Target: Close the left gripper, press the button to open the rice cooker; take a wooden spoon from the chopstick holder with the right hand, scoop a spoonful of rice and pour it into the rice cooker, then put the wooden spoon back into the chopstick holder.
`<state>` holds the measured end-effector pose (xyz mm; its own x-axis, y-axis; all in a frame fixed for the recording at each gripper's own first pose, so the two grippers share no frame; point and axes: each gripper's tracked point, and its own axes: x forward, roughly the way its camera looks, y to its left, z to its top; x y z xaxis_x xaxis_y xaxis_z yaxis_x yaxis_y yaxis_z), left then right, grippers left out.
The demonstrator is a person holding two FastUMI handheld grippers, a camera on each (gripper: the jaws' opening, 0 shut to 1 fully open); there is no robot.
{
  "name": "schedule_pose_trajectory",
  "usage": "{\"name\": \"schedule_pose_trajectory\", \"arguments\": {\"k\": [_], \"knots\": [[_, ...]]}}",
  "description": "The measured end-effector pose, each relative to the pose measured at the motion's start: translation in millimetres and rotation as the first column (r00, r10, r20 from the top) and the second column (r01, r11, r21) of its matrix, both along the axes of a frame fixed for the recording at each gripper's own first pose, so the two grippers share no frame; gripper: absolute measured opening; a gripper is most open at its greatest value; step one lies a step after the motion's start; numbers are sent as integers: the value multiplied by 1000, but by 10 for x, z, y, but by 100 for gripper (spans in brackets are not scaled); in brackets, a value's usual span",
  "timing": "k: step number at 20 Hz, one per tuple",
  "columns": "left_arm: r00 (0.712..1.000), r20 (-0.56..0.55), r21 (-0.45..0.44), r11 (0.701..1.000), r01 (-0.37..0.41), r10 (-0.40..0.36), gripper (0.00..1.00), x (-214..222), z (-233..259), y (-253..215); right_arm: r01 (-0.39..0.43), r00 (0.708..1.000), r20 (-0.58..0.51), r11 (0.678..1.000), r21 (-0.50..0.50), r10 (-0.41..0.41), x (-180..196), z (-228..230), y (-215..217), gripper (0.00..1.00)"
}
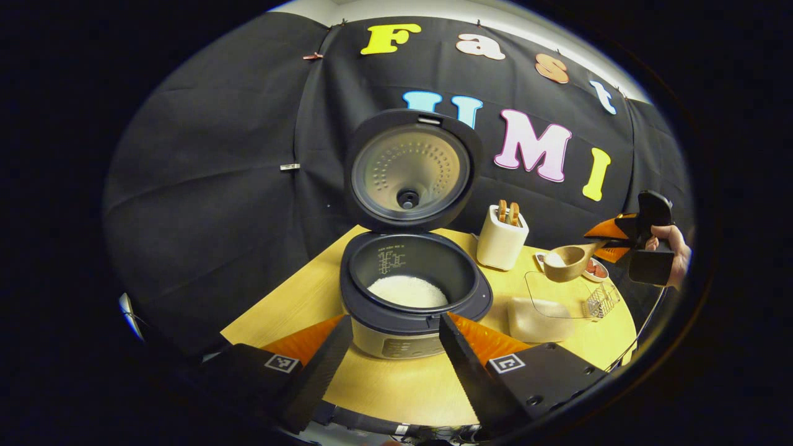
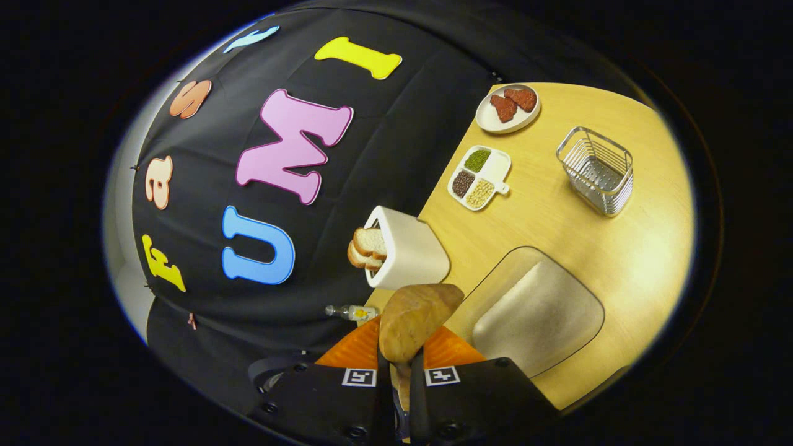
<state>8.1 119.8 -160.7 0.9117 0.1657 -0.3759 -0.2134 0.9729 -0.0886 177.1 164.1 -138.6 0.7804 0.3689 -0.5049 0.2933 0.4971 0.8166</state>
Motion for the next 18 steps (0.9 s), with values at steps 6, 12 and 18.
{"name": "schedule_pose_trajectory", "arguments": {"k": [6,12,18], "knots": [[998,34,1,999,-53,53,92,-131,108,212,-155,988,24,986,54,154,-116,190,895,14],[993,49,-10,994,-107,107,95,-301,120,431,-269,962,51,961,57,267,-199,258,1677,13],[987,42,-30,988,-151,153,95,-393,69,654,-383,892,188,909,-162,410,-229,356,2283,13]]}}
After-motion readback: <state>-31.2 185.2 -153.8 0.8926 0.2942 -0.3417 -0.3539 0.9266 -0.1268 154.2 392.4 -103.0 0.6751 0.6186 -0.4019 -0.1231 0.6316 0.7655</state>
